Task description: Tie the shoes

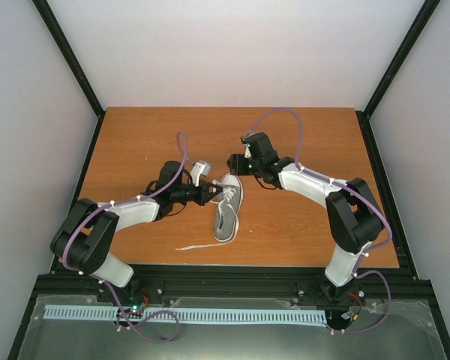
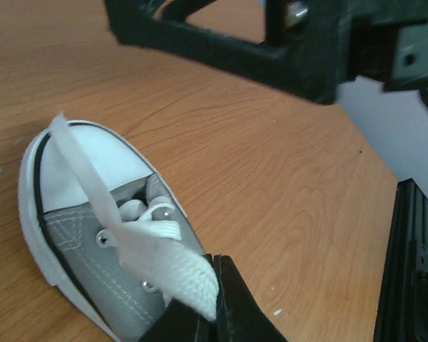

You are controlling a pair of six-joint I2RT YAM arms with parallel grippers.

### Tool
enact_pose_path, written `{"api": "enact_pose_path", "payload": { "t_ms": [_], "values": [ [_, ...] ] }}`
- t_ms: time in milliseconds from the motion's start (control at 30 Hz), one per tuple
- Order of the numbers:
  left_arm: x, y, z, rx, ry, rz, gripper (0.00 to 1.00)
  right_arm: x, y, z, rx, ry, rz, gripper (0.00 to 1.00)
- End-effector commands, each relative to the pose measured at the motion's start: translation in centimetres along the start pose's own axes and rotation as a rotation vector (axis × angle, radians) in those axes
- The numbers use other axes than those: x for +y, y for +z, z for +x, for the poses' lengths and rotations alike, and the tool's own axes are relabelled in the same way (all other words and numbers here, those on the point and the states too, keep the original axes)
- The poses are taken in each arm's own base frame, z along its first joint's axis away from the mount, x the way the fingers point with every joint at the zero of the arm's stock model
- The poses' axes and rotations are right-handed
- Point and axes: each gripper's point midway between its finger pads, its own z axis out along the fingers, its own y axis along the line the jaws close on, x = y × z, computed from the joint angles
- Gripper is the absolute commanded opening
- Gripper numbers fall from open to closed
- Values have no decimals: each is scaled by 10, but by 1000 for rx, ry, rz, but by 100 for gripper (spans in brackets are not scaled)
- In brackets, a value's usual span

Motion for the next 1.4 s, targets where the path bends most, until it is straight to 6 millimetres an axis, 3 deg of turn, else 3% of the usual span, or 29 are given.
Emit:
{"api": "enact_pose_path", "payload": {
  "t_ms": [0, 100, 200, 300, 433, 500, 600, 733, 967, 1367],
  "values": [
    [13, 2, -5, -5, -14, -65, 1, 3, -27, -25, -68, -6, -23, 82],
    [16, 2, -5, -4, -18, -83, 1, 3, -65, -18, -92, -82, -13, 88],
    [20, 1, -5, -9, -14, -105, 1, 20, -98, 5, -70, -190, -62, 88],
    [21, 4, -4, -2, -21, -102, 1, 63, -121, 48, -10, -299, -241, 84],
    [3, 10, -4, 11, -34, 24, 1, 137, -140, 114, 63, -423, -554, 78],
    [2, 10, -3, 18, -33, 29, 1, 153, -124, 148, 150, -481, -578, 71],
    [10, 9, -2, 21, -19, -22, 1, 174, -100, 182, 223, -594, -557, 61],
    [9, 8, -3, 11, -15, -17, 1, 187, -74, 200, 242, -655, -553, 57],
    [9, 10, -3, 12, -31, -11, 1, 167, -26, 230, 315, -817, -413, 53],
    [11, 8, -3, 8, -30, -30, 1, 159, -9, 263, 354, -920, -382, 52]
  ]
}}
